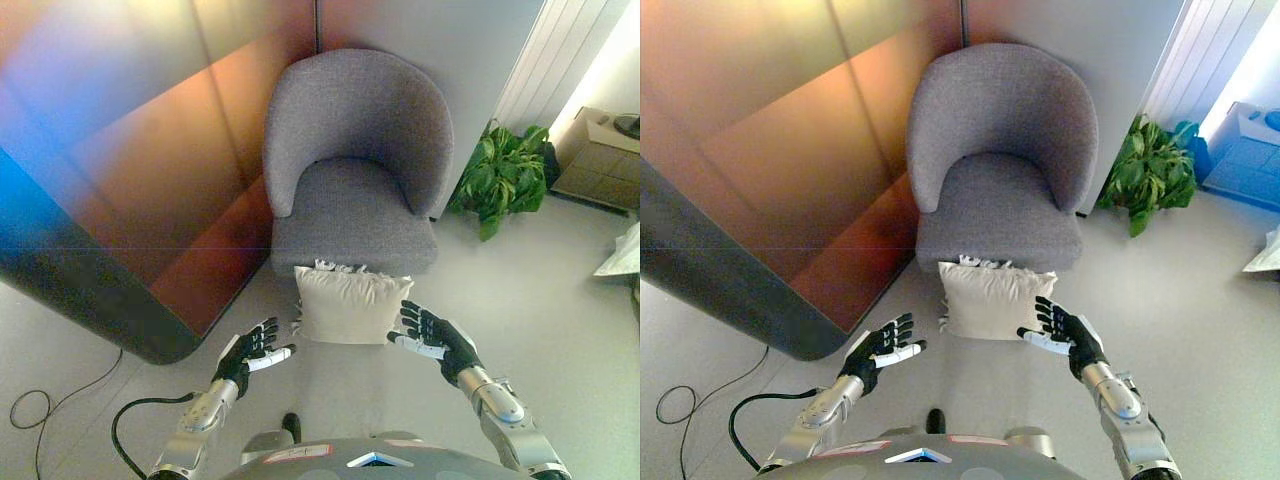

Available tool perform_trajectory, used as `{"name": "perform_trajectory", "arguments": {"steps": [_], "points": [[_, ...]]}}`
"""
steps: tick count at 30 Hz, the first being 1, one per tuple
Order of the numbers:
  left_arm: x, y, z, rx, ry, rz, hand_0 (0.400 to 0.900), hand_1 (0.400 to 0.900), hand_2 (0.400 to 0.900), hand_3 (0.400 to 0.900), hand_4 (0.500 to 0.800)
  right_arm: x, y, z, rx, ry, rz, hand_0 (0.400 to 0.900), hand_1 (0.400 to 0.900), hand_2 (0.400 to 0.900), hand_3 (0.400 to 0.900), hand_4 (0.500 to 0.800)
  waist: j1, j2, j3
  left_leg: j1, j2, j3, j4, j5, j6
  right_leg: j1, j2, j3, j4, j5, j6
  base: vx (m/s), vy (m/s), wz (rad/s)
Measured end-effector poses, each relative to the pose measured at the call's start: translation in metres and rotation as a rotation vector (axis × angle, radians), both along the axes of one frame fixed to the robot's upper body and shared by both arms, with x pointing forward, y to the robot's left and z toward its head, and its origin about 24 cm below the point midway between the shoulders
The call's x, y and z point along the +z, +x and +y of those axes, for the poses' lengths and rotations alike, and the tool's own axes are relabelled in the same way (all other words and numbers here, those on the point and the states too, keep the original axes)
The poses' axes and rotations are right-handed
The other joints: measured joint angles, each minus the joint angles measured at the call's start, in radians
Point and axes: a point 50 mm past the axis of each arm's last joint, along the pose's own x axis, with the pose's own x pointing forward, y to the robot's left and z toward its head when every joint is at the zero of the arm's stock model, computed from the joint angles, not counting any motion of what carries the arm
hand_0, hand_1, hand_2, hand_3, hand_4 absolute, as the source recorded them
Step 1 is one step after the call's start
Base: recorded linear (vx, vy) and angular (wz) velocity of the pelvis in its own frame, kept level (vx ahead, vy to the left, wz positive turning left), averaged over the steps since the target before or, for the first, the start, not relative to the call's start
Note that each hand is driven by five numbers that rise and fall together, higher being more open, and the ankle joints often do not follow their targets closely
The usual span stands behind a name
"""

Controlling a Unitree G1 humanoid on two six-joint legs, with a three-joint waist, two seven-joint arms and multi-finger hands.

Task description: Pick up the pillow and put it on the sofa.

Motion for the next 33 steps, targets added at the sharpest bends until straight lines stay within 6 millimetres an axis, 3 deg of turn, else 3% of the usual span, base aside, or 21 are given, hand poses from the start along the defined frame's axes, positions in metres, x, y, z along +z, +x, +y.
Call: {"name": "perform_trajectory", "arguments": {"steps": [33], "points": [[0.0,0.0001,0.0001,-0.004,0.001,0.001,0.9,0.9,0.9,0.9,0.8,0.002,-0.0022,-0.0102,-0.014,-0.054,-0.001,0.9,0.9,0.9,0.9,0.8,-0.026,0.009,0.007,-0.013,0.006,0.002,0.002,0.003,-0.008,-0.018,0.007,0.007,0.001,0.0,-0.001,-0.01,-0.029,0.0]]}}
